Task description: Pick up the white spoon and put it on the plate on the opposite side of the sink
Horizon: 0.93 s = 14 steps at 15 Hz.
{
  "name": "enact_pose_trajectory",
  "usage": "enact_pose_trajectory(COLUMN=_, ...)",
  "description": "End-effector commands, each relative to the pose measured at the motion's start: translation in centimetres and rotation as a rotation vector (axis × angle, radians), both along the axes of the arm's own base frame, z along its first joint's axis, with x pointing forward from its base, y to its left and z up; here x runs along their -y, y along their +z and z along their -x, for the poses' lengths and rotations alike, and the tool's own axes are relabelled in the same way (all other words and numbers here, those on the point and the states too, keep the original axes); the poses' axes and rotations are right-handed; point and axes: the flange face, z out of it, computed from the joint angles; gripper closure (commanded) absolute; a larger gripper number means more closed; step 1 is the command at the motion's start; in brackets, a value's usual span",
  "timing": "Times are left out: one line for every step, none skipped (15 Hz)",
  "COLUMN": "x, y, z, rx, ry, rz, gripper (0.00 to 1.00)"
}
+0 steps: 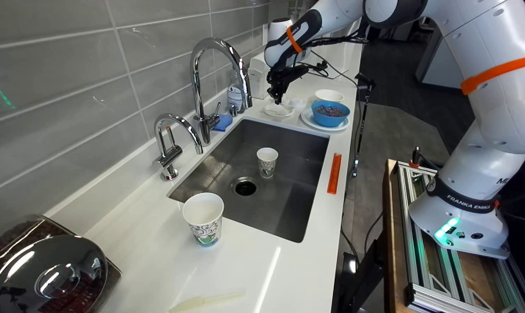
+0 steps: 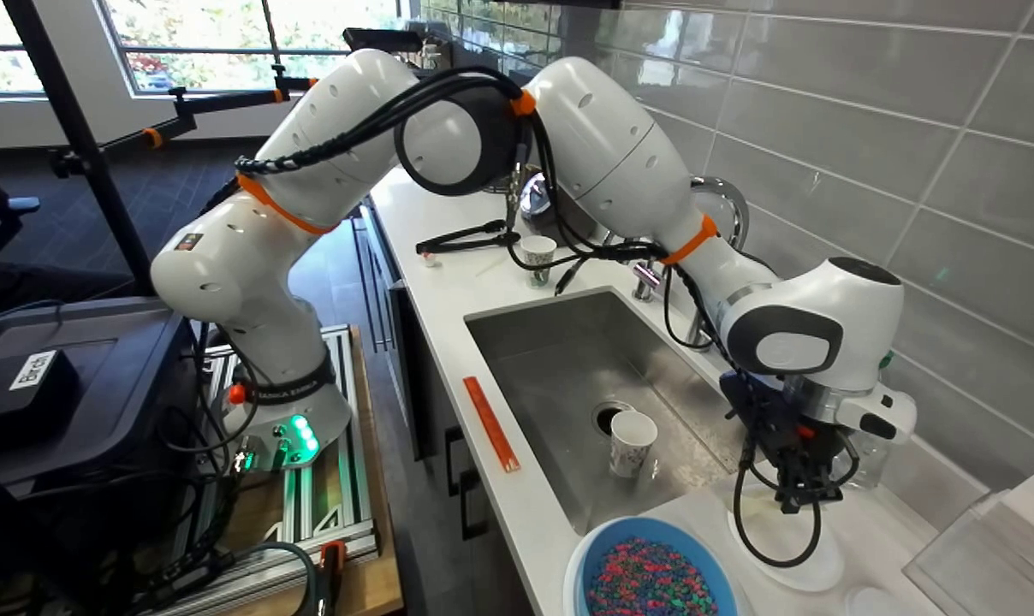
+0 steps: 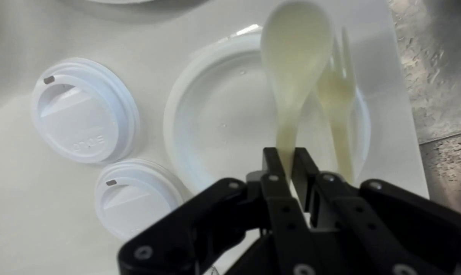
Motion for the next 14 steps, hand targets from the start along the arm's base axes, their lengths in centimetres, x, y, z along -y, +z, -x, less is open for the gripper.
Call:
enact_pose_trajectory(x=0.9, y=-1.2, z=-1.1, rx=-0.016, ry=-0.018, rz=-0.038, gripper=0.97)
enact_pose_trajectory(x=1.0, y=-1.4, z=-1.2, rx=-0.022, ry=-0.021, rz=-0.04, gripper=0.97)
enact_pose_trajectory(x=1.1, y=-1.5, z=-1.4, rx=-0.027, ry=-0.023, rz=-0.043, gripper=0.97)
enact_pose_trajectory(x=1.2, y=-1.6, z=-1.6, rx=-0.029, ry=-0.026, rz=-0.044, gripper=0.97)
enact_pose_trajectory(x=1.4, y=-1.8, z=-1.7, rx=-0.03, ry=-0.032, rz=-0.045, gripper=0.97)
enact_pose_trajectory(x=1.5, y=-1.9, z=-1.9, rx=-0.03, ry=-0.039, rz=-0.05, gripper=0.97)
enact_pose_trajectory(x=1.7, y=-2.0, z=-2.0, rx=-0.03, ry=-0.044, rz=-0.051, gripper=0.97)
enact_pose_trajectory(x=1.9, y=-2.1, z=-2.1, rx=-0.029, ry=-0.047, rz=-0.051, gripper=0.97)
enact_pose_trajectory(x=2.0, y=-2.2, z=-2.2, rx=-0.029, ry=-0.049, rz=-0.049, gripper=0.97)
enact_pose_trajectory(x=2.2, y=-2.3, z=-2.3, rx=-0.031, ry=-0.053, rz=-0.051, gripper=0.97)
enact_pose_trajectory(x=2.4, y=-2.4, z=-2.3, rx=-0.033, ry=-0.056, rz=-0.052, gripper=0.97)
enact_pose_trajectory(x=2.6, y=-2.6, z=-2.4, rx=-0.035, ry=-0.06, rz=-0.052, gripper=0.97)
enact_pose_trajectory(x=2.8, y=-2.7, z=-2.4, rx=-0.037, ry=-0.064, rz=-0.053, gripper=0.97)
enact_pose_trajectory(x=2.9, y=-2.7, z=-2.5, rx=-0.037, ry=-0.067, rz=-0.053, gripper=0.97)
